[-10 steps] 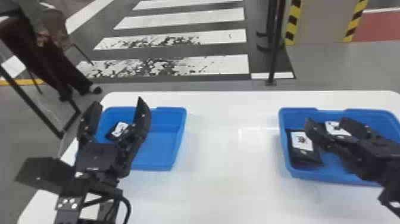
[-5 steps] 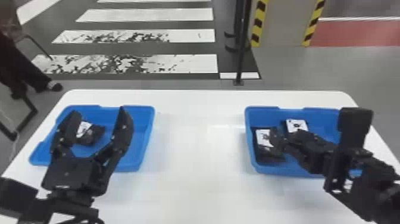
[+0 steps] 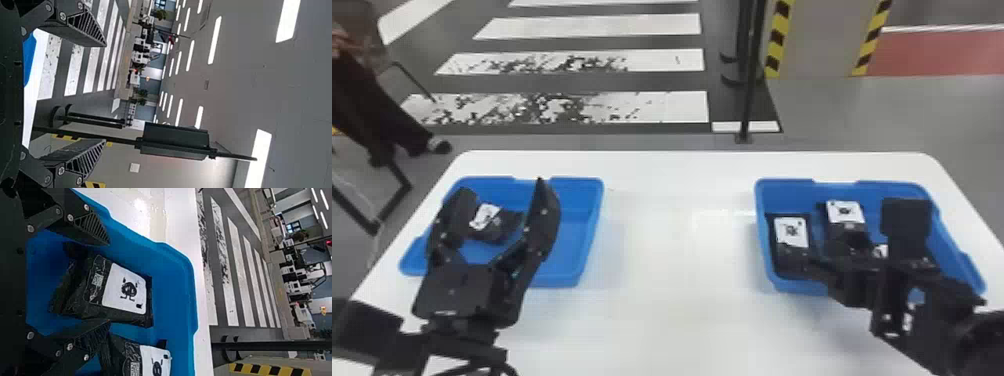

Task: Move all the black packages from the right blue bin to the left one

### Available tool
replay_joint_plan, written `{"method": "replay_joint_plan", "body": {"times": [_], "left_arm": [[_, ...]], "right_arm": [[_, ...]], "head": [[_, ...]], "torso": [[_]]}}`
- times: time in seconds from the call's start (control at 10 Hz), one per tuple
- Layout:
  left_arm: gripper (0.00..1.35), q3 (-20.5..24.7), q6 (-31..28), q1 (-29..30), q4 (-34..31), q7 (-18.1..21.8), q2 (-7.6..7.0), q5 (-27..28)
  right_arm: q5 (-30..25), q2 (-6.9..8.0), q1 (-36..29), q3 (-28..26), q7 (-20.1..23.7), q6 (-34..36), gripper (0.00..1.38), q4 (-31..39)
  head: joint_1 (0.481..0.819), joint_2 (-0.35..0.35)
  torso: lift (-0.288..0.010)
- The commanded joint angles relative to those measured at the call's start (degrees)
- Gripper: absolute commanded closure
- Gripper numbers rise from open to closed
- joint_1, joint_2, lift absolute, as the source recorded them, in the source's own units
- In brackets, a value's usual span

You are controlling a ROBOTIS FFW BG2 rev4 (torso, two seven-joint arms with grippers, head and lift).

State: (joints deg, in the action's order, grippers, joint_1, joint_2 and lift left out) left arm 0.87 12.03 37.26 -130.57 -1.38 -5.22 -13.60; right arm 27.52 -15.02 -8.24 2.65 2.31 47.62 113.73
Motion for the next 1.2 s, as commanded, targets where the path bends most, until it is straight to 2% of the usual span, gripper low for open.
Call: {"method": "replay_joint_plan", "body": {"times": [0.0, 0.3, 0.5, 0.6, 0.7, 0.8, 1.0, 1.1], "left_arm": [[0.21, 0.50, 0.07, 0.14, 0.00, 0.06, 0.21, 0.00], [0.21, 0.72, 0.07, 0.28, 0.14, 0.06, 0.30, 0.00], [0.21, 0.61, 0.35, 0.14, 0.28, 0.06, 0.30, 0.91], [0.21, 0.72, 0.35, 0.14, 0.42, 0.06, 0.39, 1.03], [0.21, 0.72, 0.07, 0.14, 0.70, 0.06, 0.39, 0.91], [0.21, 0.72, 0.07, 0.14, 0.70, 0.06, 0.39, 0.91], [0.21, 0.95, 0.21, 0.28, 0.70, 0.15, 0.48, 0.80], [0.21, 0.95, 0.21, 0.28, 0.70, 0.24, 0.48, 0.80]], "right_arm": [[-0.10, 0.00, 0.09, 0.21, -0.03, 0.18, 0.36, -0.46], [0.01, 0.00, 1.49, 0.21, -0.38, 0.18, 0.38, -2.29], [0.81, 0.00, 2.34, 0.32, -0.38, 0.75, 0.47, -3.41], [1.50, 0.08, 2.76, 0.32, -0.38, 1.87, 0.61, -3.84], [3.21, 0.00, 3.04, 0.21, -0.29, 2.86, 0.90, -4.68], [4.47, 0.00, 3.32, 0.21, 0.06, 3.00, 0.94, -5.66], [4.93, 0.00, 3.46, 0.21, 0.06, 4.54, 1.13, -5.24], [5.61, 0.00, 3.32, 0.21, 0.06, 4.54, 1.13, -5.38]], "head": [[0.695, 0.083], [0.695, 0.087], [0.695, 0.085], [0.695, 0.084], [0.695, 0.084], [0.695, 0.089], [0.695, 0.100], [0.695, 0.102]], "torso": [[-0.176], [-0.176], [-0.176], [-0.176], [-0.176], [-0.176], [-0.176], [-0.176]]}}
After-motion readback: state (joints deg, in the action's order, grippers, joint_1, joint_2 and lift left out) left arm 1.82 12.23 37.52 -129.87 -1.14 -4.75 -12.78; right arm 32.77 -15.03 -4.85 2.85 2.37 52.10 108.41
